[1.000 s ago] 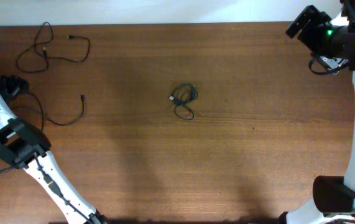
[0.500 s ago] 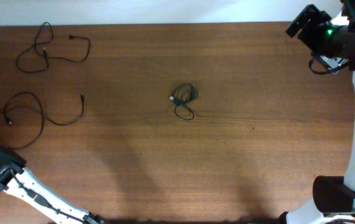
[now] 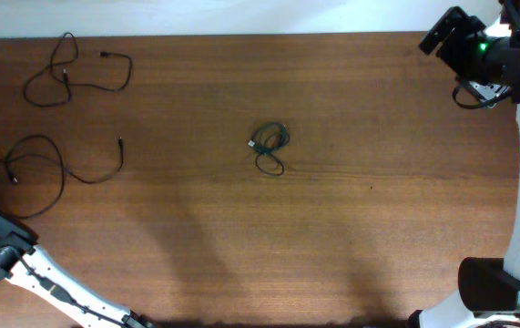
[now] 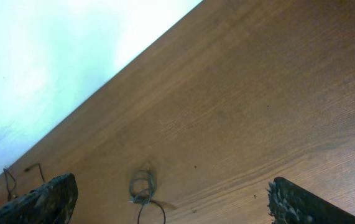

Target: Untangle cables

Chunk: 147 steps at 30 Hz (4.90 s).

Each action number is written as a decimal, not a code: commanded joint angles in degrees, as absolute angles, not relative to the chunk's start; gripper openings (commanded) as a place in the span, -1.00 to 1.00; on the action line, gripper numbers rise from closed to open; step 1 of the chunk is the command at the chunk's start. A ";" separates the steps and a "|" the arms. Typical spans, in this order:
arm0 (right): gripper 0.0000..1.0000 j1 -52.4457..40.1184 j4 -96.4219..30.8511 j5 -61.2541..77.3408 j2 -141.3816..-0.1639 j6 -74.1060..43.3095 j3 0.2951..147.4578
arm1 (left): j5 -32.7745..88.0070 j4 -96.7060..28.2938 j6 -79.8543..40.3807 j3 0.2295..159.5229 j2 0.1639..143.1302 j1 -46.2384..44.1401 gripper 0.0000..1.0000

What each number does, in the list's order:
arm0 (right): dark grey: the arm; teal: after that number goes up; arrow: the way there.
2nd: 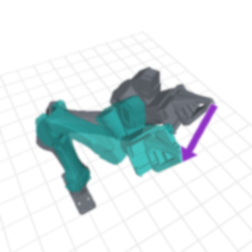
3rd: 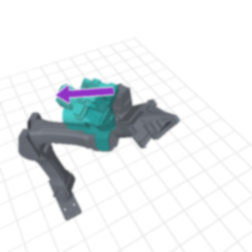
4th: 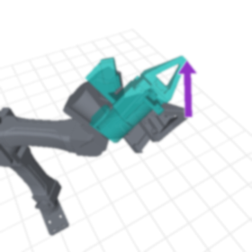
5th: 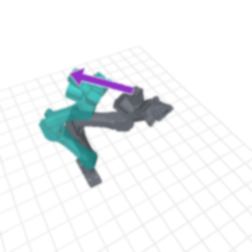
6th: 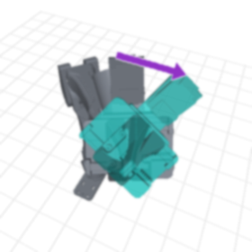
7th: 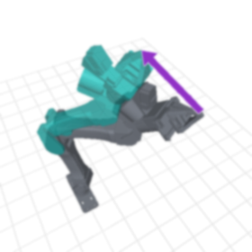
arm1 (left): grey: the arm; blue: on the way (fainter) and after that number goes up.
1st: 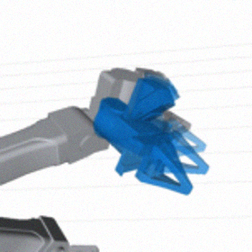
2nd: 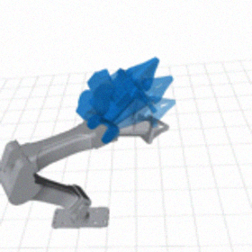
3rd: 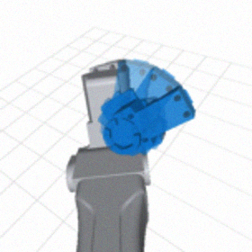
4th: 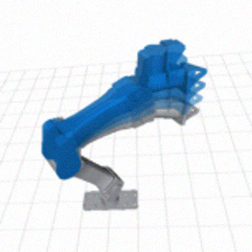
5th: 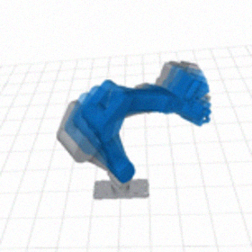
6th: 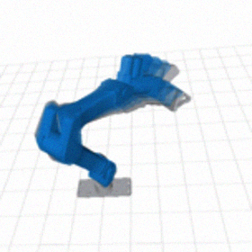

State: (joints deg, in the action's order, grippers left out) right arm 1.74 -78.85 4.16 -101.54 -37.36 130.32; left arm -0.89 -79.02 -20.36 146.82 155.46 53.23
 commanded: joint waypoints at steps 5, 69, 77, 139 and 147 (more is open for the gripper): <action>0.97 1.91 -78.59 4.49 -101.65 -37.52 130.67 | 19.42 -76.53 -19.00 145.10 156.07 53.23 -0.93; 0.97 -19.94 -78.61 5.80 -128.86 -37.52 129.43 | 2.96 -91.98 -14.90 162.19 150.43 1.23 0.98; 0.97 -26.48 -66.76 6.07 -128.86 -37.54 118.89 | 3.20 -92.36 -14.92 162.19 150.43 3.38 0.98; -0.92 -23.42 -44.40 9.76 -106.43 -45.19 107.18 | 13.63 -94.39 -2.50 162.19 150.43 -3.81 0.03; -0.92 -23.42 -58.11 -6.81 -101.38 -29.71 107.18 | 4.71 -93.95 -9.30 162.19 150.43 -3.60 0.03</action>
State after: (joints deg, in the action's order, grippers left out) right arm -23.66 -57.06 -7.86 -103.53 -40.80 106.72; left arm 11.70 -94.41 -4.95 162.45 152.24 -4.73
